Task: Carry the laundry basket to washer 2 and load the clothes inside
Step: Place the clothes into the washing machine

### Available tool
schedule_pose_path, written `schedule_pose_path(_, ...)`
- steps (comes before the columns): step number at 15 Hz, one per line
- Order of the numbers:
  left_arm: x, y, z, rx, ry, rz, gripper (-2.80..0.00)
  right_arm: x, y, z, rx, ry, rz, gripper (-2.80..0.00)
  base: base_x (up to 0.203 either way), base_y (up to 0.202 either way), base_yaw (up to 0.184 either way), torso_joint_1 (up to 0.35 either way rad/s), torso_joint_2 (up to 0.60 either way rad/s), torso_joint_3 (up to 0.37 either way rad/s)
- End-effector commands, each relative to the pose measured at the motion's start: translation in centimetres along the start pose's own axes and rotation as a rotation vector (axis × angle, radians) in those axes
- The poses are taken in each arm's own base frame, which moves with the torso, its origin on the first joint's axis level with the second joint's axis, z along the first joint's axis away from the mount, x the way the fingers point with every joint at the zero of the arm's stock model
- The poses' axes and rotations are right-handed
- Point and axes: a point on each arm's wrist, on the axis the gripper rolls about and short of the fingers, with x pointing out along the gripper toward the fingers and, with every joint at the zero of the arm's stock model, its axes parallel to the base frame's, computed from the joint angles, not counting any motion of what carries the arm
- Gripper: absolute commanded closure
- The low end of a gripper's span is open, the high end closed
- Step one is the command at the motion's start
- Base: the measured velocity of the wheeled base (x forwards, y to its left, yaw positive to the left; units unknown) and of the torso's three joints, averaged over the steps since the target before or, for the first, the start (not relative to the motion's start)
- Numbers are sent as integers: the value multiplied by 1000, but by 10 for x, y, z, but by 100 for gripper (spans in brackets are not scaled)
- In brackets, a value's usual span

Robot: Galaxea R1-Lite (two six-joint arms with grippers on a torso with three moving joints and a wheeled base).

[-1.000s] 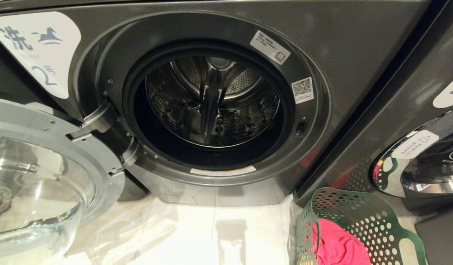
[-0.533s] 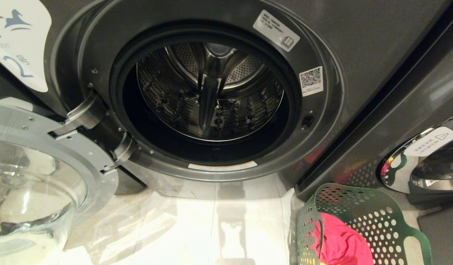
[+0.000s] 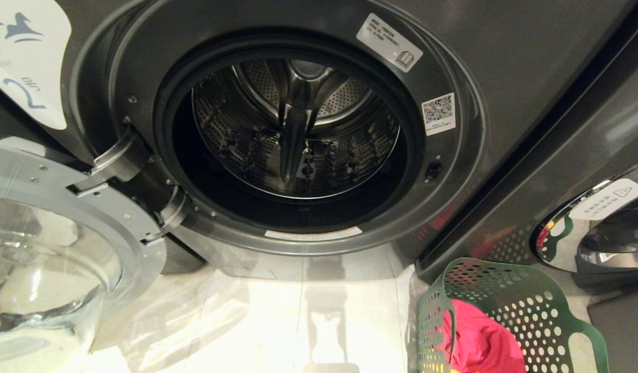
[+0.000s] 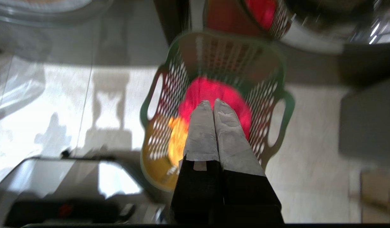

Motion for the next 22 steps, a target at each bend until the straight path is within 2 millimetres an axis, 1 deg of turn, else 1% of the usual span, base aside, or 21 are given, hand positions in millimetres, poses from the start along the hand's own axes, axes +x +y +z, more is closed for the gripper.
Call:
schedule_pose_path(1, 2, -1, -11, 0, 38, -1, 0, 45, 0, 25, 68, 297, -19, 0, 0, 0, 0, 0, 0, 0)
schedule_pose_path(3, 2, -1, -11, -9, 37, 3, 0, 82, -1, 22, 141, 527, -49, 0, 0, 0, 0, 0, 0, 0)
schedule_pose_path(4, 2, -1, -11, -14, 37, 2, 0, 97, -2, 15, 162, 606, -62, 0, 0, 0, 0, 0, 0, 0)
schedule_pose_path(5, 2, -1, -11, -14, 37, 2, 0, 113, -3, 5, 180, 668, -75, 0, 0, 0, 0, 0, 0, 0)
schedule_pose_path(7, 2, -1, -11, -14, 37, 2, 0, 141, -4, -17, 204, 718, -90, 0, 0, 0, 0, 0, 0, 0)
schedule_pose_path(9, 2, -1, -11, -14, 37, 3, 0, 162, -6, -31, 221, 728, -108, 0, 0, 0, 0, 0, 0, 0)
schedule_pose_path(10, 2, -1, -11, -14, 37, 2, 0, 168, -9, -36, 234, 741, -127, 0, 0, 0, 0, 0, 0, 0)
schedule_pose_path(12, 2, -1, -11, -14, 37, 2, 0, 180, -12, -47, 251, 824, -151, 0, 0, 0, 0, 0, 0, 0)
schedule_pose_path(13, 2, -1, -11, -14, 37, 2, 0, 186, -14, -50, 255, 836, -155, 0, 0, 0, 0, 0, 0, 0)
schedule_pose_path(15, 2, -1, -11, -14, 37, 2, 0, 200, -15, -57, 252, 851, -150, 0, 0, 0, 0, 0, 0, 0)
schedule_pose_path(18, 2, -1, -11, -14, 37, 2, 0, 226, -20, -70, 253, 826, -151, 0, 0, 0, 0, 0, 0, 0)
schedule_pose_path(21, 2, -1, -11, -14, 37, 3, 0, 242, -22, -79, 255, 855, -156, 0, 0, 0, 0, 0, 0, 0)
schedule_pose_path(22, 2, -1, -11, -14, 37, 2, 0, 247, -22, -82, 257, 873, -159, -280, 0, 0, 0, 0, 0, 0)
